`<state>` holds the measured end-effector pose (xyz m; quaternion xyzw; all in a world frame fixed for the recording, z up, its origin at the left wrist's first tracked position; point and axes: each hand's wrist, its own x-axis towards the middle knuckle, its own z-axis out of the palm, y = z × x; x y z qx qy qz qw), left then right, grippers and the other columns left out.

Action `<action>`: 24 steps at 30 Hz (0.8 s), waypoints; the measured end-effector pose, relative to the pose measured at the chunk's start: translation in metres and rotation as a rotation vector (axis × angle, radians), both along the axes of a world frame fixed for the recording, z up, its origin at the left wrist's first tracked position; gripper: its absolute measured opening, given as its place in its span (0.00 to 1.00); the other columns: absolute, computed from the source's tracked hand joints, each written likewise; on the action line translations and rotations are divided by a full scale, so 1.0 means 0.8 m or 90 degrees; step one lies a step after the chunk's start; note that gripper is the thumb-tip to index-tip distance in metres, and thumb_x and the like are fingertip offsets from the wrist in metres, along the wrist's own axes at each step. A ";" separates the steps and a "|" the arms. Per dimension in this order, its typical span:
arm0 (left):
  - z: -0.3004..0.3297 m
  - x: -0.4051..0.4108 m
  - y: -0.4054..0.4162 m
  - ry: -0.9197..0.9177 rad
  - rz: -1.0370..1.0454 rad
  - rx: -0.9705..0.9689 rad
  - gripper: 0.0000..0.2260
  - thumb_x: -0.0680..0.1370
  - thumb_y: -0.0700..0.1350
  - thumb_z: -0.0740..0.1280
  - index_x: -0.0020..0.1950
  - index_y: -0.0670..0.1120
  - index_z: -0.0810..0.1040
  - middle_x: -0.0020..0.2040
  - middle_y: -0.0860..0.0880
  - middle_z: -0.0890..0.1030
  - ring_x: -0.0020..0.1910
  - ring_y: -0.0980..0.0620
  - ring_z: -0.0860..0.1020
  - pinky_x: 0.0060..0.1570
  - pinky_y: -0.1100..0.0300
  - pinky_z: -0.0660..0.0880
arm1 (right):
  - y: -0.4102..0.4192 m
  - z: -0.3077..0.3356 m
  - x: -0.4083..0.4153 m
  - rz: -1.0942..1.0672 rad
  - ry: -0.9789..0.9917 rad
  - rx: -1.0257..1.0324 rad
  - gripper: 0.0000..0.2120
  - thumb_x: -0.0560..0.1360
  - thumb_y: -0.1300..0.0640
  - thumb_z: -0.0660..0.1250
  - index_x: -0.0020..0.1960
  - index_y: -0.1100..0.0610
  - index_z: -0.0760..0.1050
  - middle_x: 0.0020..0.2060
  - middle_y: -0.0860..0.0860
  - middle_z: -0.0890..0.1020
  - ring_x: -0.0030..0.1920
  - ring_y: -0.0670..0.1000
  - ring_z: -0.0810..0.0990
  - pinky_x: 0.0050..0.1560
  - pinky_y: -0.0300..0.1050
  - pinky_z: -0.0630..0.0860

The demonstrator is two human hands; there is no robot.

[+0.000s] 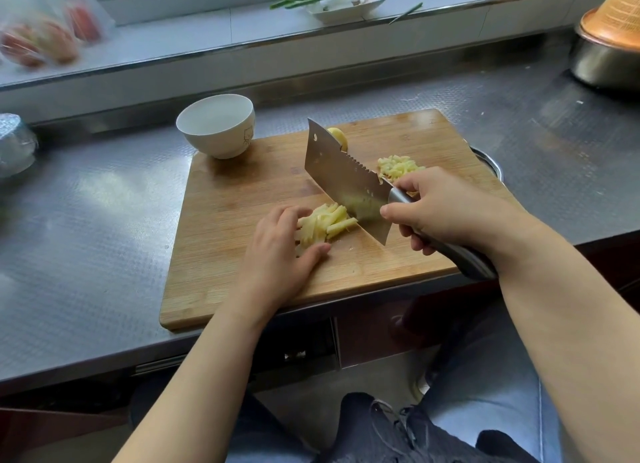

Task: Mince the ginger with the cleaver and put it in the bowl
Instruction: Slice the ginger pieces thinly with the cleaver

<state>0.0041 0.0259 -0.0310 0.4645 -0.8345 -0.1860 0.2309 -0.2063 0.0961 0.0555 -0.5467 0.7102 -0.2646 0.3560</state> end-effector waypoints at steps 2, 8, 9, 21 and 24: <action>-0.003 0.000 0.002 -0.008 0.040 -0.030 0.22 0.73 0.62 0.66 0.60 0.50 0.72 0.57 0.54 0.73 0.57 0.54 0.71 0.56 0.57 0.72 | 0.000 0.000 0.000 -0.002 -0.001 0.000 0.04 0.80 0.59 0.64 0.52 0.59 0.76 0.33 0.55 0.79 0.27 0.47 0.77 0.28 0.41 0.77; -0.007 -0.005 -0.001 -0.037 0.095 -0.083 0.12 0.76 0.56 0.67 0.54 0.51 0.75 0.49 0.55 0.74 0.52 0.53 0.70 0.49 0.62 0.65 | -0.001 -0.001 0.000 0.000 0.000 0.000 0.04 0.80 0.59 0.64 0.53 0.57 0.76 0.34 0.55 0.79 0.27 0.47 0.78 0.28 0.41 0.77; -0.006 -0.006 -0.002 -0.031 0.093 -0.080 0.11 0.76 0.54 0.68 0.54 0.51 0.76 0.49 0.56 0.75 0.52 0.53 0.71 0.49 0.62 0.65 | -0.001 -0.001 0.000 -0.001 0.002 0.000 0.04 0.80 0.59 0.64 0.53 0.58 0.76 0.34 0.55 0.79 0.27 0.47 0.78 0.28 0.41 0.77; 0.005 -0.011 -0.022 0.092 0.100 0.042 0.11 0.75 0.47 0.72 0.56 0.52 0.77 0.46 0.58 0.80 0.44 0.60 0.77 0.46 0.59 0.75 | -0.003 0.000 -0.001 0.008 0.012 0.002 0.03 0.80 0.58 0.65 0.49 0.57 0.76 0.34 0.55 0.80 0.27 0.47 0.78 0.29 0.41 0.77; 0.005 -0.014 -0.027 0.122 0.091 0.054 0.10 0.74 0.46 0.73 0.53 0.54 0.78 0.44 0.59 0.81 0.45 0.61 0.77 0.47 0.58 0.76 | -0.003 0.000 -0.002 0.010 0.009 0.003 0.03 0.80 0.58 0.65 0.49 0.56 0.76 0.34 0.55 0.80 0.27 0.47 0.78 0.29 0.41 0.77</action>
